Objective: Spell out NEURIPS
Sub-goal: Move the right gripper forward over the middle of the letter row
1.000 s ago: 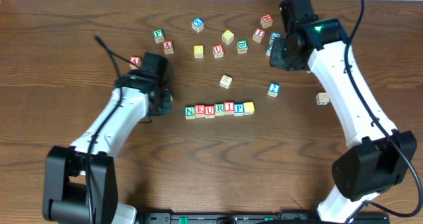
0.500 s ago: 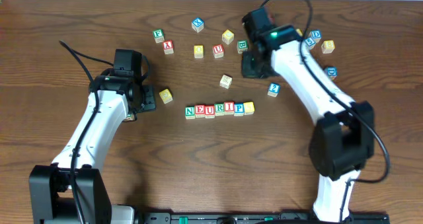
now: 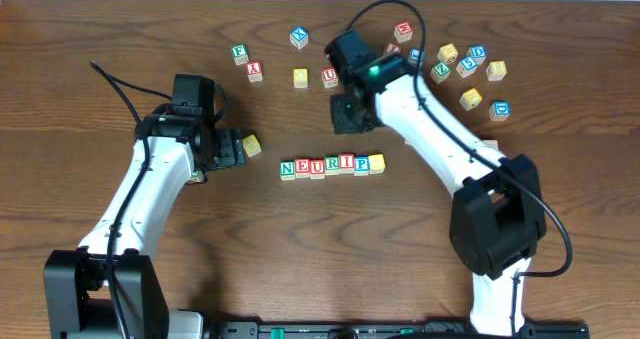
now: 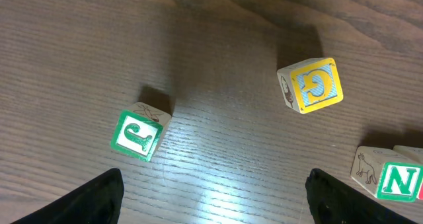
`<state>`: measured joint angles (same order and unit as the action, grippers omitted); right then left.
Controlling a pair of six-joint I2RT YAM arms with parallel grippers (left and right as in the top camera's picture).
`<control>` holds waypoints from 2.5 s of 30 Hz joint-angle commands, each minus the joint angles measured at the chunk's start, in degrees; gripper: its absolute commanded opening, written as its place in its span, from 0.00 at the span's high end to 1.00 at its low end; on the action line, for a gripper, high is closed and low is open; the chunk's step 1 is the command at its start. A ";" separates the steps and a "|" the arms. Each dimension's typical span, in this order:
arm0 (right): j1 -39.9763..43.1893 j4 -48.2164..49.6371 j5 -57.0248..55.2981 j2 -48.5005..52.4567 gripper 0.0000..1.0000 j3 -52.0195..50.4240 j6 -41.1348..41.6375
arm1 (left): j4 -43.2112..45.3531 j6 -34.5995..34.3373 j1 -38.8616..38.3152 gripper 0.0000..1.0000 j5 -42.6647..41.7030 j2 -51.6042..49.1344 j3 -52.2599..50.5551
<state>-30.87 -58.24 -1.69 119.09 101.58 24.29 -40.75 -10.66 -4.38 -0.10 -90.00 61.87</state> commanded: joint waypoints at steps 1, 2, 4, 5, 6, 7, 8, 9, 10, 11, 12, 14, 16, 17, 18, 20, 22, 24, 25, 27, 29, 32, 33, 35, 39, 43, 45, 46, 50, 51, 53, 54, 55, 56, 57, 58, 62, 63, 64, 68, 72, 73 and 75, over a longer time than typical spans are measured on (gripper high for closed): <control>-3.08 0.02 -0.46 -0.66 0.99 0.72 0.76 | -0.35 -0.13 0.13 0.12 -0.13 0.63 1.09; -3.37 0.07 -0.74 -0.66 0.99 0.72 0.94 | -0.35 -0.13 0.13 0.12 -0.13 0.63 1.09; -3.69 0.20 -1.07 -0.66 0.99 0.72 0.94 | -0.35 -0.13 0.13 0.12 -0.13 0.63 1.09; -3.74 0.20 -1.11 -0.66 0.99 0.72 0.96 | -0.35 -0.13 0.13 0.05 -0.13 0.63 1.09; -3.74 0.20 -1.14 -0.66 0.99 0.72 0.94 | -0.33 -0.13 0.13 0.02 -0.13 0.63 1.09; -3.72 0.17 -1.14 -0.66 0.99 0.72 0.94 | -0.33 -0.13 0.13 0.02 -0.13 0.63 1.09; -3.72 0.20 -1.14 -0.66 0.99 0.72 0.94 | -0.35 -0.13 0.13 0.02 -0.13 0.63 1.09; -3.72 0.20 -1.18 -0.63 0.99 0.72 0.94 | -0.35 -0.13 0.13 0.02 -0.13 0.63 1.09; -3.72 0.20 -1.31 -0.55 0.99 0.72 0.94 | -0.35 -0.13 0.13 0.02 -0.13 0.63 1.09; -3.72 0.20 -1.38 -0.39 0.99 0.72 0.94 | -0.35 -0.13 0.13 0.02 -0.13 0.63 1.09; -3.74 0.20 -1.36 -0.28 0.99 0.72 0.94 | -0.33 -0.13 0.13 0.02 -0.13 0.63 1.09; -3.74 0.20 -1.36 0.11 0.99 0.72 0.96 | -0.33 -0.13 0.13 0.02 -0.13 0.63 1.09; -3.74 0.24 -1.36 0.48 0.99 0.72 0.96 | -0.35 -0.13 0.13 0.02 -0.13 0.63 1.09; -3.74 0.28 -1.36 0.59 0.99 0.72 0.96 | -0.35 -0.13 0.13 0.02 -0.13 0.63 1.09; -3.74 0.28 -1.36 0.74 0.99 0.72 0.96 | -0.35 -0.13 0.13 0.02 -0.13 0.63 1.09; -3.74 0.28 -1.29 1.05 0.99 0.72 0.96 | -0.33 -0.13 0.13 0.02 -0.13 0.63 1.09; -3.74 0.48 -0.81 1.29 0.99 0.72 0.96 | -0.35 -0.13 0.13 0.02 -0.13 0.63 1.09; -3.78 0.85 0.39 1.60 0.99 0.72 0.96 | -0.35 -0.13 0.13 0.02 -0.13 0.63 1.09; -3.85 1.05 1.05 1.66 0.99 0.72 0.98 | -0.35 -0.13 0.13 0.02 -0.13 0.63 1.09; -4.26 1.25 1.40 1.99 0.99 0.72 1.25 | -0.35 -0.13 0.13 0.02 -0.13 0.63 1.09; -4.96 1.36 1.22 2.23 0.99 0.72 1.46 | -0.35 -0.13 0.13 0.02 -0.13 0.63 1.09; -5.57 1.92 1.20 2.25 0.99 0.72 1.57 | -0.35 -0.13 0.13 0.02 -0.13 0.63 1.09; -5.73 2.16 0.92 2.36 0.99 0.72 1.57 | -0.35 -0.13 0.13 0.02 -0.13 0.63 1.09; -5.97 2.54 -0.13 2.54 0.99 0.72 1.64 | -0.33 -0.13 0.13 0.02 -0.13 0.63 1.09; -5.99 3.21 -0.09 3.43 0.99 0.68 1.81 | -0.33 -0.13 0.13 0.02 -0.13 0.63 1.09; -5.99 3.50 -0.09 4.61 0.99 0.68 1.84 | -0.35 -0.13 0.13 0.02 -0.13 0.63 1.09; -5.99 3.50 -0.09 5.11 0.99 0.68 1.84 | -0.35 -0.13 0.13 0.02 -0.13 0.63 1.09; -5.99 3.54 -0.09 5.42 0.99 0.68 1.81 | -0.35 -0.13 0.13 0.02 -0.13 0.63 1.09; -5.99 3.61 -0.09 5.97 0.99 0.68 1.81 | -0.35 -0.13 0.13 0.02 -0.13 0.63 1.09; -5.99 3.61 -0.09 5.99 0.99 0.68 1.81 | -0.33 -0.13 0.13 0.02 -0.13 0.63 1.09; -5.99 3.61 -0.09 6.05 0.99 0.68 1.81 | -0.35 -0.13 0.13 0.02 -0.13 0.63 1.09; -5.99 3.58 -0.09 6.08 0.99 0.68 1.81 | -0.35 -0.13 0.13 0.02 -0.13 0.63 1.09; -5.99 3.56 -0.09 6.08 0.99 0.68 1.81 | -0.35 -0.13 0.13 0.02 -0.13 0.63 1.09; -5.99 3.50 -0.13 6.16 0.99 0.63 1.81 | -0.33 -0.13 0.13 0.02 -0.13 0.63 1.09; -5.99 3.43 -0.15 6.25 0.99 0.61 1.81 | -0.35 -0.13 0.13 0.02 -0.13 0.63 1.09; -5.97 3.41 -0.13 6.45 0.99 0.61 1.81 | -0.35 -0.13 0.13 0.02 -0.13 0.63 1.09; -5.97 3.28 -0.09 7.19 0.99 0.61 1.84 | -0.35 -0.13 0.13 0.02 -0.13 0.63 1.09; -5.97 3.19 -0.09 7.26 0.99 0.61 1.84 | -0.35 -0.13 0.13 0.02 -0.13 0.63 1.09; -5.97 3.15 -0.09 7.30 0.99 0.59 1.84 | -0.35 -0.13 0.13 0.02 -0.13 0.63 1.09; -5.97 3.15 -0.11 7.30 0.99 0.57 1.81 | -0.35 -0.13 0.13 0.02 -0.13 0.63 1.09; -5.97 3.13 -0.09 7.30 0.99 0.02 1.84 | -0.35 -0.13 0.13 0.02 -0.13 0.63 1.09; -5.97 3.08 -0.09 7.30 0.99 -0.24 1.81 | -0.35 -0.13 0.13 0.02 -0.13 0.63 1.09; -5.97 2.97 -0.11 7.30 0.99 -0.68 1.81 | -0.33 -0.13 0.13 0.02 -0.13 0.63 1.09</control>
<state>-36.75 -55.05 -1.23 125.95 101.56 25.23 -40.75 -10.66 -4.38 -0.10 -90.00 61.87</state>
